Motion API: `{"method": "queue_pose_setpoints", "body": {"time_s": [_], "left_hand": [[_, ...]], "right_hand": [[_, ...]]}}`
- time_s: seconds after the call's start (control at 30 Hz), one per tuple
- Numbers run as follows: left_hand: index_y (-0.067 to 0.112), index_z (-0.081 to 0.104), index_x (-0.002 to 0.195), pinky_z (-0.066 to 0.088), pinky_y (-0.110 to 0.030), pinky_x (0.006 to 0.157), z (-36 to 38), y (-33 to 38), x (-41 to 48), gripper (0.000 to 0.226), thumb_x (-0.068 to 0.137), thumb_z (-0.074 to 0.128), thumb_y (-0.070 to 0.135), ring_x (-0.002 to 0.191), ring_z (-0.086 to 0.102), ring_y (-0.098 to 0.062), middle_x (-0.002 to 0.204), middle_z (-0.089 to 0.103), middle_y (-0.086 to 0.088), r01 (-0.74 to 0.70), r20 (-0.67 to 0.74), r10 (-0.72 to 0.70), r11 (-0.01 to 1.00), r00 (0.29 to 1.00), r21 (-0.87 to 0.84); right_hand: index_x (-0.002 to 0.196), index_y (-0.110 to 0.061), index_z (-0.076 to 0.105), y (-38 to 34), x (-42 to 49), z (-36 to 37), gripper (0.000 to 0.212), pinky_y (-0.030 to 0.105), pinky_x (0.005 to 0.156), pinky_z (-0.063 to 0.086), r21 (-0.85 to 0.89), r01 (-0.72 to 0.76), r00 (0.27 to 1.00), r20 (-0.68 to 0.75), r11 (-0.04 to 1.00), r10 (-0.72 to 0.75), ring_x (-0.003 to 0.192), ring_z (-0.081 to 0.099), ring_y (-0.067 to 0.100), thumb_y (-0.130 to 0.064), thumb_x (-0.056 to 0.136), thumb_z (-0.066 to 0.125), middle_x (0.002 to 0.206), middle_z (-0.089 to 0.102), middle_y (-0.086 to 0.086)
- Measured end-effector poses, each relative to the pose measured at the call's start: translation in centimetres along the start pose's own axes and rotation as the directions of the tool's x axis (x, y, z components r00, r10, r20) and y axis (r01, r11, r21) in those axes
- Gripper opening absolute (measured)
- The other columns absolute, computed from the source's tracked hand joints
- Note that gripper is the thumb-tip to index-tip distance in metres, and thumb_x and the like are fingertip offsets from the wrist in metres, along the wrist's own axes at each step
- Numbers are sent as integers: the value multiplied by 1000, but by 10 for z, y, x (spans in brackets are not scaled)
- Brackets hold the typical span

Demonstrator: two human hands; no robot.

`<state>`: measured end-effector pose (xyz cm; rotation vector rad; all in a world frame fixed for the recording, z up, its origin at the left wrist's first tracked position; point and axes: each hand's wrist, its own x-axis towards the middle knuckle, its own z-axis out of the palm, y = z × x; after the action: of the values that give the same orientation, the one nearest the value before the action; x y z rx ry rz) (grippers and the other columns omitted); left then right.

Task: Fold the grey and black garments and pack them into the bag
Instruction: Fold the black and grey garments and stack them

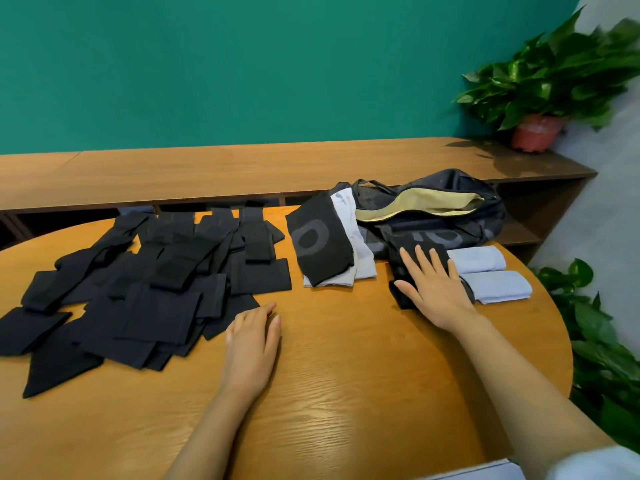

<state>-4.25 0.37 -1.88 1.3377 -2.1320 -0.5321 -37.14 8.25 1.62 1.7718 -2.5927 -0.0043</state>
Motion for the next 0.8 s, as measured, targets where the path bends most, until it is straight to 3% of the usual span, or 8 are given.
{"method": "queue_pose_setpoints", "body": {"time_s": [0.2,0.3,0.43,0.57,0.67,0.8], "left_hand": [[23,55,131,26,-28,107,-2,1,0,36,102,38,35,120,43,-6,120,58,11,12,-8,-12,999,1000,-32],[23,57,129,24,-25,105,-2,1,0,35,102,38,34,118,43,-4,118,58,12,24,-16,-25,999,1000,-44],[23,58,127,24,-23,104,-3,0,0,33,103,39,33,109,39,2,112,54,17,16,-32,-18,998,999,-68],[22,59,126,24,-21,102,-3,1,1,32,103,39,31,109,41,1,110,52,19,22,-42,-26,994,999,-105],[22,60,125,25,-22,102,-4,0,1,32,103,38,31,111,43,-2,109,53,17,36,-42,-43,990,998,-139],[21,60,125,26,-22,102,-5,1,0,32,103,38,29,110,43,-1,109,54,16,53,-39,-61,983,997,-179]], "right_hand": [[155,-33,-2,-8,4,3,78,52,119,-7,-30,-31,999,28,999,31,148,-14,30,-67,85,-3,163,-8,5],[155,-30,10,-23,3,-8,77,50,118,-6,25,-30,998,-55,999,32,149,-11,28,-66,88,2,164,-3,4],[150,-28,31,-63,6,-15,65,46,120,-2,45,155,970,-198,987,-143,150,-5,16,-60,97,10,163,9,-3],[137,-28,52,-103,15,-12,62,48,121,-2,69,313,942,-146,947,-301,150,1,13,-57,99,13,160,20,-7],[136,-27,53,-116,22,-5,56,47,121,-4,92,289,955,-100,953,-280,149,5,13,-53,101,19,158,28,-7],[115,-27,63,-119,25,0,52,39,119,-2,180,245,966,-128,953,-225,147,18,13,-56,100,22,151,41,-4]]}}
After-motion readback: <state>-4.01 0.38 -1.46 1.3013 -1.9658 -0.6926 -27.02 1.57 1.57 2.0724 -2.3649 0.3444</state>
